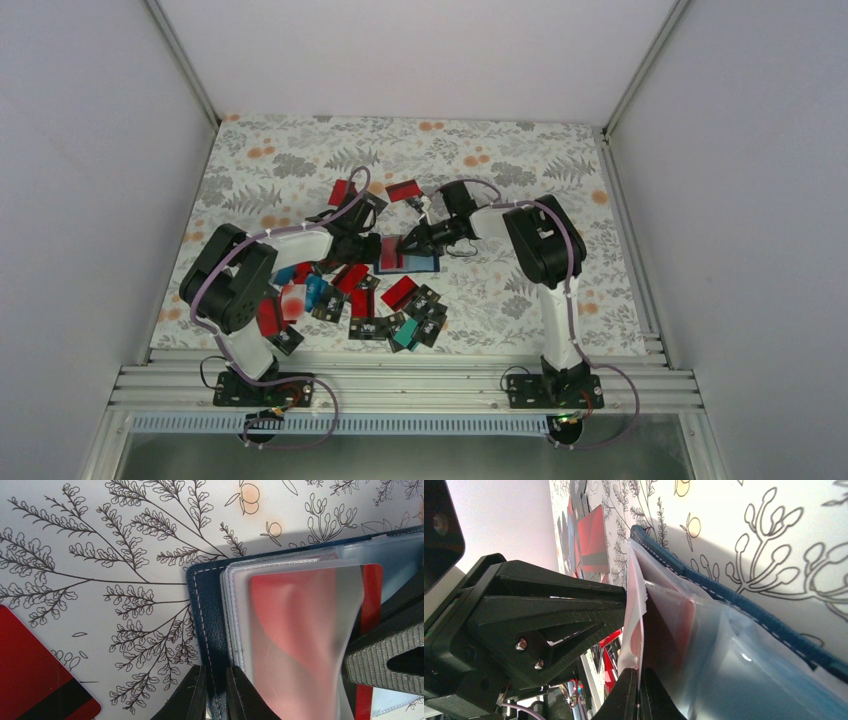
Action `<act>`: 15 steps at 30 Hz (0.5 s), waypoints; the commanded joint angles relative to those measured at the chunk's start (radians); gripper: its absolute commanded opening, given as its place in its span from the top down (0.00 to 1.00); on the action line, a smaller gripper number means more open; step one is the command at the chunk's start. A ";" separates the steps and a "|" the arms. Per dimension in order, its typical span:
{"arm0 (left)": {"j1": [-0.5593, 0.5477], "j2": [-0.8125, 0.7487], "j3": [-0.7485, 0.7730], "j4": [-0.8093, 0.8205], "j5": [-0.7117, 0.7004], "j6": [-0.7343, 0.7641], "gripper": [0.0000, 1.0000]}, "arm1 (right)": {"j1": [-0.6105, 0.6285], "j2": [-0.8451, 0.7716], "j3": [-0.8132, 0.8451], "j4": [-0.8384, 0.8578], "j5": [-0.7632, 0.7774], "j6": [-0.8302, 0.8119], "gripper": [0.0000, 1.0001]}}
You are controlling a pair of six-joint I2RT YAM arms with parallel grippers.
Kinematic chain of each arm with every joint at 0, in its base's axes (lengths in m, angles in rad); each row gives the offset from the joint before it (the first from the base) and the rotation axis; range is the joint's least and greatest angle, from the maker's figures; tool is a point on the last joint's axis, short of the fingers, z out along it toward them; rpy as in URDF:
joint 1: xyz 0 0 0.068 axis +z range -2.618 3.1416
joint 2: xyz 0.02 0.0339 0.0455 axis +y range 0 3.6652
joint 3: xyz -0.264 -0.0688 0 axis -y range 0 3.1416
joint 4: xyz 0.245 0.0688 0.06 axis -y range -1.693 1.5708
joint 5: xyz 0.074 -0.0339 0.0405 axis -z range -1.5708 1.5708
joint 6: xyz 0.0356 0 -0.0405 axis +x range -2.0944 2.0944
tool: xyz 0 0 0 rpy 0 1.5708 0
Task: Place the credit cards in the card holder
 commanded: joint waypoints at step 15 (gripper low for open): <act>-0.003 0.052 -0.005 -0.071 0.030 0.019 0.89 | 0.018 0.107 0.109 -0.093 -0.016 -0.061 0.96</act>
